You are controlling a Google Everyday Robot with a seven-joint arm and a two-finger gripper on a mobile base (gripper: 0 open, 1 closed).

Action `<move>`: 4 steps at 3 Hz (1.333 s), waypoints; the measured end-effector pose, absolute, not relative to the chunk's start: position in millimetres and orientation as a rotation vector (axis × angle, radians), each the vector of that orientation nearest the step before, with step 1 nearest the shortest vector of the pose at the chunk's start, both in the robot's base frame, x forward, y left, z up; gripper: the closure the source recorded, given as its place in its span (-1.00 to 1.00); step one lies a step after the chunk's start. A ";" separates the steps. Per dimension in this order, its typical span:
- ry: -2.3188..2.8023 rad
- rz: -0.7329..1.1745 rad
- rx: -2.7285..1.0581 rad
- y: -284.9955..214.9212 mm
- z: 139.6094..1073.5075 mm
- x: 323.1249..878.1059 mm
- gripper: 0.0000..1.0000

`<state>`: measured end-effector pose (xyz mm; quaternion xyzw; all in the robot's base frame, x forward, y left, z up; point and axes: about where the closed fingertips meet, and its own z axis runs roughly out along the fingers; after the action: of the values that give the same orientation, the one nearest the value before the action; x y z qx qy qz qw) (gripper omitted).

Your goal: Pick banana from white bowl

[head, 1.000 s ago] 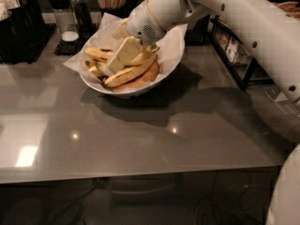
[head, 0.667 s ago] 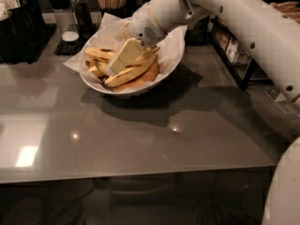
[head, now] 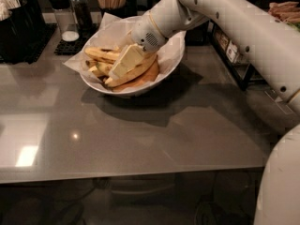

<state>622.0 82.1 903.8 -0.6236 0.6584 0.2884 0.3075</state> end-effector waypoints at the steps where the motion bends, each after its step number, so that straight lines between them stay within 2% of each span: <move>1: 1.776 0.779 -1.635 77.3 891.4 621.4 -0.44; 2: 1.779 0.780 -1.631 75.2 890.0 620.9 -0.08; 4: 1.718 0.715 -1.595 60.3 917.6 615.3 0.85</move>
Offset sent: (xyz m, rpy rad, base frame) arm -0.0014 -0.0180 -0.0149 -0.0018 0.0325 -0.0368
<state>615.3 60.3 917.6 -0.6123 0.6597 0.2744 0.3385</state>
